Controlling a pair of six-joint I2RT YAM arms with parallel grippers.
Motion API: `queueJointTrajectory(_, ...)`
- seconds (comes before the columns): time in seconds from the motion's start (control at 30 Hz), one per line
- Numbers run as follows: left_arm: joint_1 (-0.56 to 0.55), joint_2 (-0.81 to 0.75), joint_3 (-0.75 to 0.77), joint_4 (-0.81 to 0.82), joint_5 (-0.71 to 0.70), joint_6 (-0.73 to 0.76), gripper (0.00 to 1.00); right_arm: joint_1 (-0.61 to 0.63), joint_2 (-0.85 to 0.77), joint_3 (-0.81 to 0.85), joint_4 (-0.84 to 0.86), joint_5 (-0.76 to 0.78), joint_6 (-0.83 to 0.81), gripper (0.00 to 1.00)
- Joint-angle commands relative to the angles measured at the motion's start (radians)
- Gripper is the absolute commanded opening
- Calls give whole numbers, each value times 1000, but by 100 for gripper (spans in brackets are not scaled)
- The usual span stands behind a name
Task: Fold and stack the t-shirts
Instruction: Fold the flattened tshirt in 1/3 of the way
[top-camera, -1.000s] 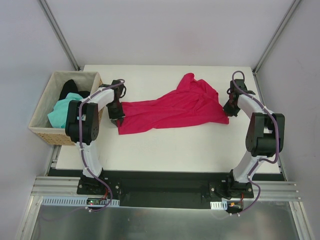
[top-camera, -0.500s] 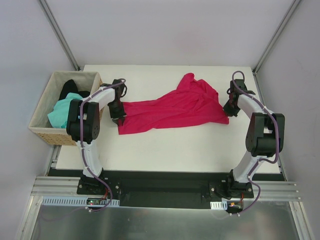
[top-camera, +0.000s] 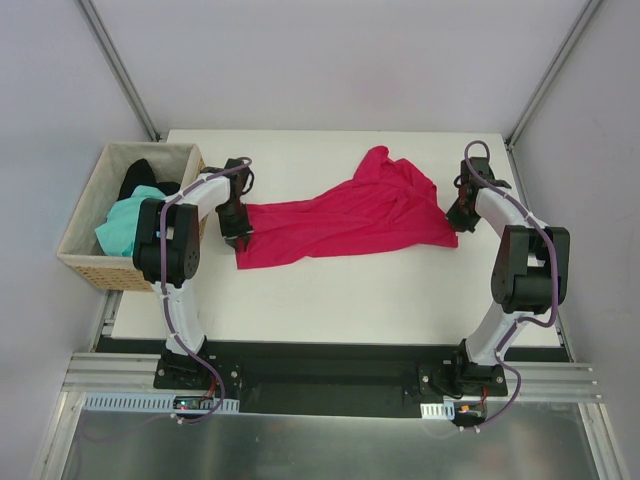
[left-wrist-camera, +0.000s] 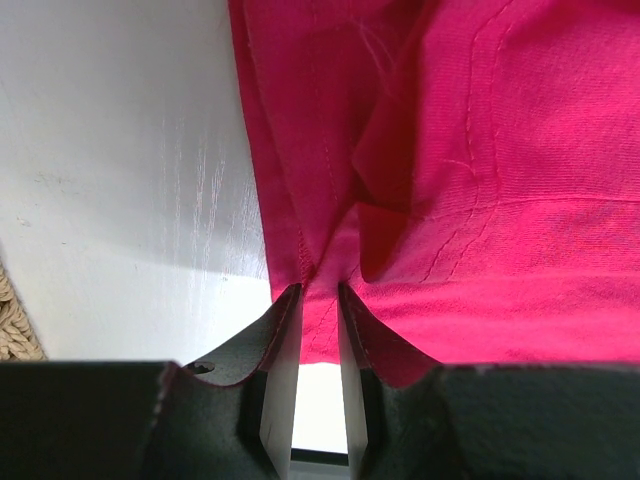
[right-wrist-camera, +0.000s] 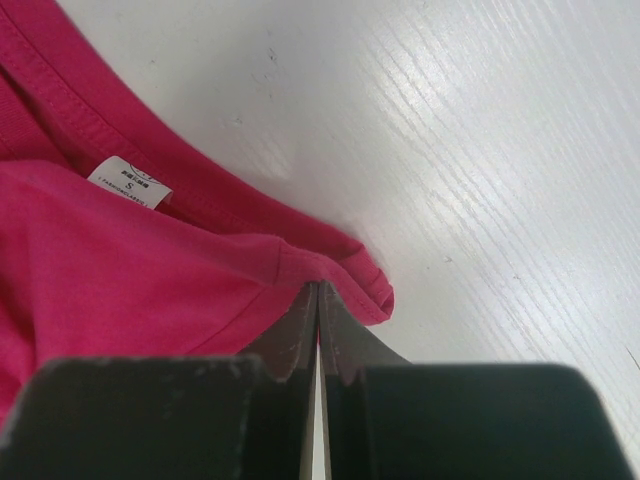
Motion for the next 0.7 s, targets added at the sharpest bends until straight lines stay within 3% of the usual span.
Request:
queueJointTrajectory(0.0, -8, 5, 24, -17, 2, -6, 19, -7, -11, 32, -25, 15, -11, 1)
queueJointTrajectory(0.17, -8, 13, 27, -17, 5, -3, 16, -9, -12, 35, -27, 17, -10, 1)
queueJointTrajectory(0.47, -8, 24, 30, -15, 5, -4, 23, -7, -15, 41, -39, 24, -16, 1)
queueJointTrajectory(0.63, -8, 33, 28, -3, 31, -1, 15, -7, -18, 46, -47, 34, -20, 1)
queueJointTrajectory(0.67, -8, 36, 28, -1, 31, -1, 8, -7, -18, 46, -50, 35, -19, 1)
